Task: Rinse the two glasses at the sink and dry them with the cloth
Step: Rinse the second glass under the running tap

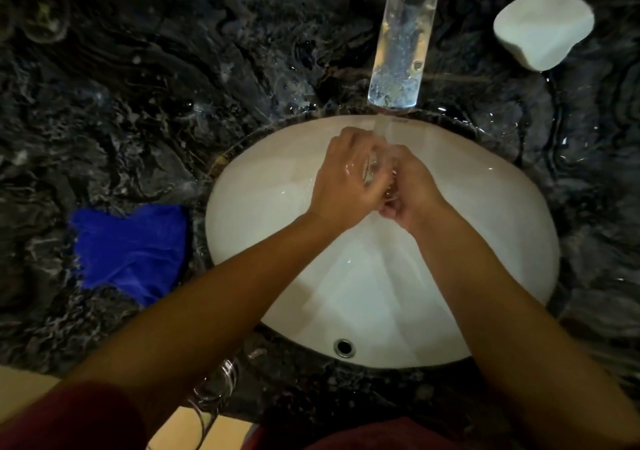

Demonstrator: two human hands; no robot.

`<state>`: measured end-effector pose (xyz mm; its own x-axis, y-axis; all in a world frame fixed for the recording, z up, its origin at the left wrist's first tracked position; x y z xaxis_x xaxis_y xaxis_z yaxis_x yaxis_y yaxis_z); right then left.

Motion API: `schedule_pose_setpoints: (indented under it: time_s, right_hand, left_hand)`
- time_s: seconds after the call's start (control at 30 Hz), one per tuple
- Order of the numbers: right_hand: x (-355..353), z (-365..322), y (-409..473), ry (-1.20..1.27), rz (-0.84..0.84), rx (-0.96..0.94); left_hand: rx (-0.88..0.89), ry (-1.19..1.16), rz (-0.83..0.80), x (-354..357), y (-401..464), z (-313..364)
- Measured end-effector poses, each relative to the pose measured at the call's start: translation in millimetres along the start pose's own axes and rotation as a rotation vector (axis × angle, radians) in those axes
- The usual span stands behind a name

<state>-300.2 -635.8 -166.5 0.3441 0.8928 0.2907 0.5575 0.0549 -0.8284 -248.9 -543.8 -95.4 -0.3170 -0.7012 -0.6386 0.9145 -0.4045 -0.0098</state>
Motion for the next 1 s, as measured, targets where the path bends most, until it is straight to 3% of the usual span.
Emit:
schedule_pose_setpoints:
  time_s: [0.1,0.2,0.3,0.37,0.47,0.57,0.67,0.73,0.87,1.0]
  right_hand:
    - [0.8,-3.8,-2.0,-0.021,0.067,-0.026]
    - [3.5,-2.8,-5.1,-0.066,0.146,-0.115]
    - [0.6,-10.9,-15.3,-0.195,0.286,-0.310]
    - [-0.2,-23.6,-27.2,-0.454,0.358,-0.487]
    - [9.5,-35.4,-39.1,-0.813,0.327,-0.772]
    - [32.1,-37.0,-41.1,-1.074,0.179,-0.990]
    - [47.9,-38.7,-55.7,-1.161,0.118,-1.173]
    - [43.4,-41.9,-55.8,-1.009,0.087,-1.100]
    - [28.5,-45.9,-20.3,-0.411,0.072,-0.479]
    - [27.0,-42.7,-9.3,0.034,0.066,-0.134]
  left_hand:
    - [-0.243,-0.155,0.037,-1.1,-0.1,-14.4]
    - [-0.602,-0.418,-0.029,6.1,-2.5,-38.2]
    - [-0.905,-0.753,-0.179,20.4,-16.0,-42.9]
    - [-1.037,-0.894,-0.319,27.4,-24.6,-43.2]
    - [-1.086,-0.982,-0.446,25.9,-23.9,-50.9]
    - [-1.100,-0.977,-0.456,24.0,-21.6,-61.4]
    - [-1.063,-1.039,-0.477,28.3,-25.0,-61.7]
    - [-1.009,-1.051,-0.491,29.1,-26.8,-59.7]
    - [-0.936,-1.089,-0.487,25.3,-23.6,-57.1]
    - [-0.899,-1.148,-0.422,18.6,-17.2,-50.6]
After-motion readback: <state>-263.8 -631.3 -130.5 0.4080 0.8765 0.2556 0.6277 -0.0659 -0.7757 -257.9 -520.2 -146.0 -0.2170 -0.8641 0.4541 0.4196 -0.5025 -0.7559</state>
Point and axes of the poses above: each hand's wrist, its own y-axis towards the middle knuckle, its own x-axis out of the palm, z = x × y, the point moved 8 cm from there along y, towards the middle knuckle, and after that the axes turned 6 degrees about -z, right-handed, at the moved point
